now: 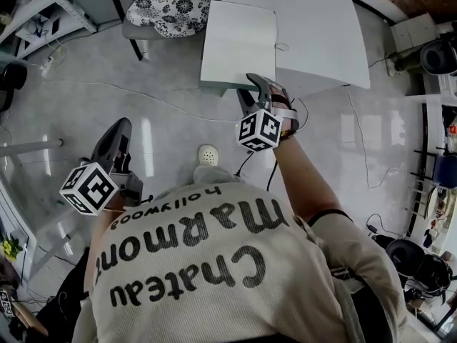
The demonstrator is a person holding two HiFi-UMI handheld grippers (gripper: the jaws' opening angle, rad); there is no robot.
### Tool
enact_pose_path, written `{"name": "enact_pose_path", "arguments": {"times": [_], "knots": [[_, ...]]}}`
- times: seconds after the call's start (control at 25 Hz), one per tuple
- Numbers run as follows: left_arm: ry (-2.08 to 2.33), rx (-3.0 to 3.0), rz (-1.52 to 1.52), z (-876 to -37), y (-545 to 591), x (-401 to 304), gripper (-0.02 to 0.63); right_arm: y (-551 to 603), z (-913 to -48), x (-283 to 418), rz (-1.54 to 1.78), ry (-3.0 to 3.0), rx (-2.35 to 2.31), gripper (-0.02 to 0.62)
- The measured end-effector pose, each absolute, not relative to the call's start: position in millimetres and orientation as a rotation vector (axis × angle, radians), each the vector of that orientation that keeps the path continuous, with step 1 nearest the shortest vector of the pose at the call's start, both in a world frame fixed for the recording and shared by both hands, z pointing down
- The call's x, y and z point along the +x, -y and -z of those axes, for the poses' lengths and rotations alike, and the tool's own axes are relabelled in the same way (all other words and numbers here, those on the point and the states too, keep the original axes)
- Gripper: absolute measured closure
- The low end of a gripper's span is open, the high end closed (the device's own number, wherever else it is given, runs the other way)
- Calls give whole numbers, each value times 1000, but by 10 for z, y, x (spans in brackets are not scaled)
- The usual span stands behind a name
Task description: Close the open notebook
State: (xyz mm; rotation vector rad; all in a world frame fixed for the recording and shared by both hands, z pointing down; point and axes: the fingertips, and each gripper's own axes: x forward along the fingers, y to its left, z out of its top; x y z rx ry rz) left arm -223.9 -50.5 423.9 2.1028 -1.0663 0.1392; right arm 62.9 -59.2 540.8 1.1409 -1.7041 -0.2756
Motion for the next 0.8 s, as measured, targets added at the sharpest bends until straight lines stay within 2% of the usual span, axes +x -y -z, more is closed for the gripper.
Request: {"name": "enact_pose_path", "arguments": {"times": [0.16,0.8], "knots": [[1076,2135,-99,-4086,568,-2241,606,588,-5288,611,262,1745,1144,488],[1095,2164,75,-3856,770,-1950,606,699,-4839,773,52,1900,1099,540]]}}
